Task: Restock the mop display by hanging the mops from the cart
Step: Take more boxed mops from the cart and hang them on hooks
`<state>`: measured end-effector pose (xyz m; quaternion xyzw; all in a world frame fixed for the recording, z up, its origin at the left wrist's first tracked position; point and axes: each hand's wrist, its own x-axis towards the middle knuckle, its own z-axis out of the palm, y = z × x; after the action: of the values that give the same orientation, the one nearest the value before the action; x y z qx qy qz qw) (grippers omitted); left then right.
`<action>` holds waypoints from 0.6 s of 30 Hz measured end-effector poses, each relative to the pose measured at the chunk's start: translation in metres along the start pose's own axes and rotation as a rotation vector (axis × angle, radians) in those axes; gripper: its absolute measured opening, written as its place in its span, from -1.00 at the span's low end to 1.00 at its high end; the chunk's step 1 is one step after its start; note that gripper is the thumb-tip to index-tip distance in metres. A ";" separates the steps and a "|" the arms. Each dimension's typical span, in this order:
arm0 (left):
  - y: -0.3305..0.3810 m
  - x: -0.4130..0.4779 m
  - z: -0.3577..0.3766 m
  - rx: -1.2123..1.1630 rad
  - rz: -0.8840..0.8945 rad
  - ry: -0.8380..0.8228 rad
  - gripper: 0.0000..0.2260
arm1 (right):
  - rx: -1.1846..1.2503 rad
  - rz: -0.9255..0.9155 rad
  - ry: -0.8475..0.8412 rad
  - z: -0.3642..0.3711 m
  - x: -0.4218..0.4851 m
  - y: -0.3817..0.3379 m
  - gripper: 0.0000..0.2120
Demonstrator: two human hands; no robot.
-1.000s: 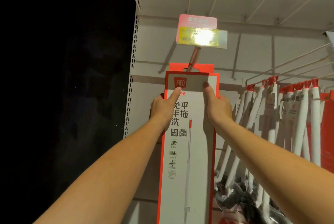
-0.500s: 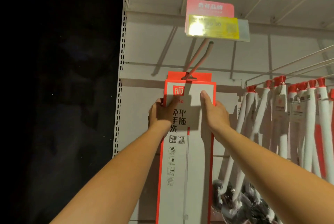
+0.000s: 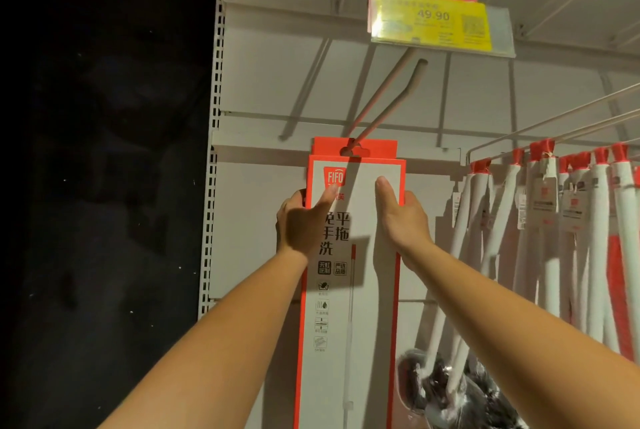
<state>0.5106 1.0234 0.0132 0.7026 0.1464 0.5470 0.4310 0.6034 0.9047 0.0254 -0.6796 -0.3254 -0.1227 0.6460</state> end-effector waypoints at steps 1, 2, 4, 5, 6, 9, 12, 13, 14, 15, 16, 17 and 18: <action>-0.001 0.000 0.000 -0.007 0.009 0.002 -0.62 | 0.007 -0.006 0.003 0.001 0.000 0.001 -0.35; -0.003 0.000 0.000 -0.003 0.022 0.008 -0.58 | 0.014 -0.013 0.007 0.003 -0.001 0.002 -0.35; -0.006 -0.002 0.000 0.036 0.045 0.027 -0.52 | 0.024 -0.028 0.008 0.004 -0.003 0.003 -0.34; -0.006 -0.003 0.000 0.061 0.056 0.036 -0.51 | 0.022 -0.031 0.008 0.004 -0.004 0.004 -0.34; -0.006 -0.004 0.000 0.088 0.062 0.044 -0.50 | 0.015 -0.034 0.006 0.004 -0.005 0.004 -0.36; -0.003 -0.008 0.000 0.177 0.051 0.064 -0.51 | 0.020 -0.023 -0.027 0.000 -0.006 0.002 -0.47; 0.005 -0.015 0.000 0.250 0.002 0.085 -0.59 | 0.003 0.003 -0.071 -0.005 -0.011 -0.002 -0.47; 0.008 -0.018 0.000 0.280 -0.018 0.083 -0.59 | -0.016 0.012 -0.089 -0.008 -0.014 -0.004 -0.47; 0.011 -0.022 -0.001 0.319 -0.039 0.071 -0.59 | -0.047 0.019 -0.110 -0.011 -0.018 -0.004 -0.49; 0.014 -0.026 -0.002 0.368 -0.060 0.055 -0.60 | -0.090 0.028 -0.135 -0.014 -0.022 -0.004 -0.51; 0.016 -0.031 -0.004 0.414 -0.082 0.033 -0.62 | -0.142 0.035 -0.167 -0.018 -0.028 -0.004 -0.52; 0.016 -0.037 -0.006 0.450 -0.097 0.007 -0.66 | -0.209 0.040 -0.206 -0.023 -0.033 -0.004 -0.54; 0.016 -0.043 -0.008 0.480 -0.106 -0.022 -0.71 | -0.294 0.037 -0.249 -0.029 -0.039 -0.004 -0.55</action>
<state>0.4837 0.9889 -0.0018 0.7822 0.3041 0.4654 0.2814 0.5788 0.8656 0.0094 -0.7824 -0.3690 -0.0720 0.4965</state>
